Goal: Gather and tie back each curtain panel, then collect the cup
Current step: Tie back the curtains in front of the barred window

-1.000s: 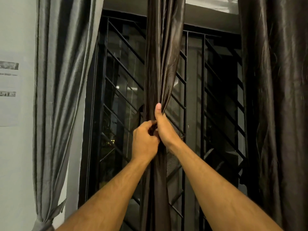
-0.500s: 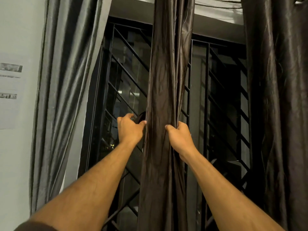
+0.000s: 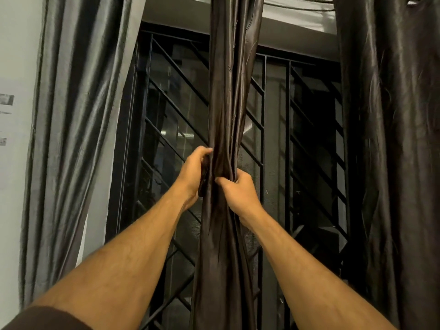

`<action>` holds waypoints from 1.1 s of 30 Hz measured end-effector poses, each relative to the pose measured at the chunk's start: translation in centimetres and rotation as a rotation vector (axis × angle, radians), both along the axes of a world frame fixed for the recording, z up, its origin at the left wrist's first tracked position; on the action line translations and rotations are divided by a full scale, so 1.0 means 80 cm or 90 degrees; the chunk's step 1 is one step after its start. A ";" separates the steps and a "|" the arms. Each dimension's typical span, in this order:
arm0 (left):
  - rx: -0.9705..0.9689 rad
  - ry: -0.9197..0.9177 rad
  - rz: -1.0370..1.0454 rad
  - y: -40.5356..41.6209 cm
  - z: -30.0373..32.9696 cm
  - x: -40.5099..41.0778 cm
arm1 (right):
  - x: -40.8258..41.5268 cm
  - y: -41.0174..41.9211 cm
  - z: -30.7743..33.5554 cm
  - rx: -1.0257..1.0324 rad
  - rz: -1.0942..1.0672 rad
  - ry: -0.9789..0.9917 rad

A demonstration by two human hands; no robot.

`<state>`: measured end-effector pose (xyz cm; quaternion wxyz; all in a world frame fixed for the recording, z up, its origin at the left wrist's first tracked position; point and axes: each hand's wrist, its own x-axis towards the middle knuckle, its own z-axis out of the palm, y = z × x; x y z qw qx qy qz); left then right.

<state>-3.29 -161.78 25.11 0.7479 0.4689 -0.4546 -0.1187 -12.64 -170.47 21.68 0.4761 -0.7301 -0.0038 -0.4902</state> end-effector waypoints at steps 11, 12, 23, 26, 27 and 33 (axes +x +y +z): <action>-0.023 -0.040 0.106 0.000 0.014 0.005 | -0.018 -0.015 0.030 0.157 0.158 -0.031; -0.023 -0.029 0.097 -0.001 0.014 0.006 | -0.015 -0.019 0.034 0.204 0.116 -0.062; 0.043 -0.113 0.110 0.009 0.015 0.023 | -0.007 -0.045 0.055 -0.085 -0.071 0.092; 0.103 -0.274 0.333 0.011 0.011 0.025 | -0.013 -0.041 0.051 -0.085 -0.176 0.088; 0.115 -0.300 0.407 0.012 0.010 0.026 | -0.015 -0.037 0.052 -0.069 -0.183 0.070; 0.145 -0.236 0.526 0.014 0.008 0.007 | -0.026 0.011 0.057 0.079 0.045 0.035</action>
